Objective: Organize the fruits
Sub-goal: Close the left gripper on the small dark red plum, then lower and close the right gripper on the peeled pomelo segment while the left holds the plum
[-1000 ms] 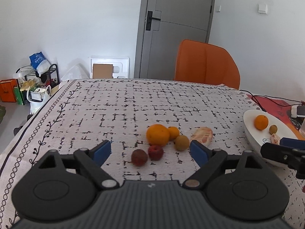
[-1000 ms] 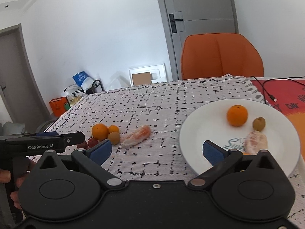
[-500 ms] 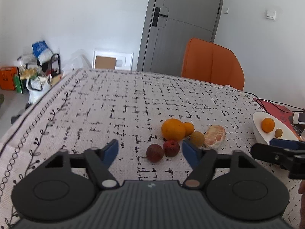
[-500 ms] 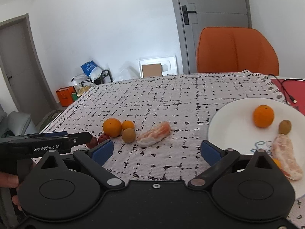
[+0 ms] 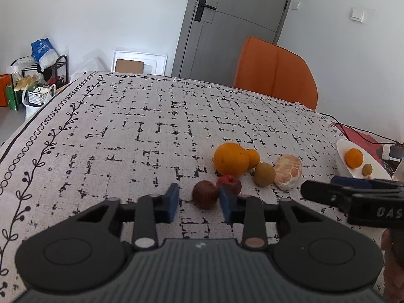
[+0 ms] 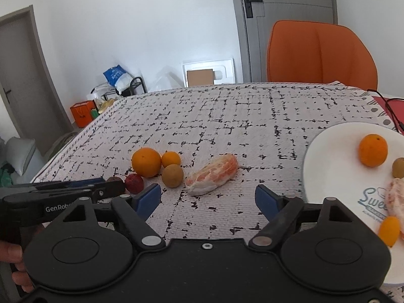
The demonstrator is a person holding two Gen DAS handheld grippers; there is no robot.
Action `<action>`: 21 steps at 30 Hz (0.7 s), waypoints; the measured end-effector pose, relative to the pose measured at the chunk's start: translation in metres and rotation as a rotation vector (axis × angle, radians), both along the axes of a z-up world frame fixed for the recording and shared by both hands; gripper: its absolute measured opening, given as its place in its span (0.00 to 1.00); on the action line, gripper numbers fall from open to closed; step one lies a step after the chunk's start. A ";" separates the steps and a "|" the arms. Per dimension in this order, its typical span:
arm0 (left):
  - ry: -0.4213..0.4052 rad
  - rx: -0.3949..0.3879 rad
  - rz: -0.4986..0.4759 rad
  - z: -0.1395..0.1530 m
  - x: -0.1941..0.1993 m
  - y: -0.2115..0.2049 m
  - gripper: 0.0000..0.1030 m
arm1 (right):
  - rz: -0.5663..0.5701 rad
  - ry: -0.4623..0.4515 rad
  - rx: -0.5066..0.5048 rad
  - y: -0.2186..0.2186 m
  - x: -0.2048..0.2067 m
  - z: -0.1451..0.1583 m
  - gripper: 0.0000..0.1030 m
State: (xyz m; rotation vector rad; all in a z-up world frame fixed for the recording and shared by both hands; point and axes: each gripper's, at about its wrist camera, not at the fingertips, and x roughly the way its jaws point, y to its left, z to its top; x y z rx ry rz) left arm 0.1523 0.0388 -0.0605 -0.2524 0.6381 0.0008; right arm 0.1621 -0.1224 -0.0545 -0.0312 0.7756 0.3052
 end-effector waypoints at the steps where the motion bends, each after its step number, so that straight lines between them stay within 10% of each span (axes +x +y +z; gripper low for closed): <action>1: 0.004 -0.008 -0.003 0.001 0.001 0.002 0.20 | 0.001 0.003 -0.005 0.002 0.001 -0.001 0.77; 21: -0.001 -0.016 0.059 0.006 -0.003 0.028 0.20 | 0.005 0.015 -0.089 0.025 0.025 -0.019 0.54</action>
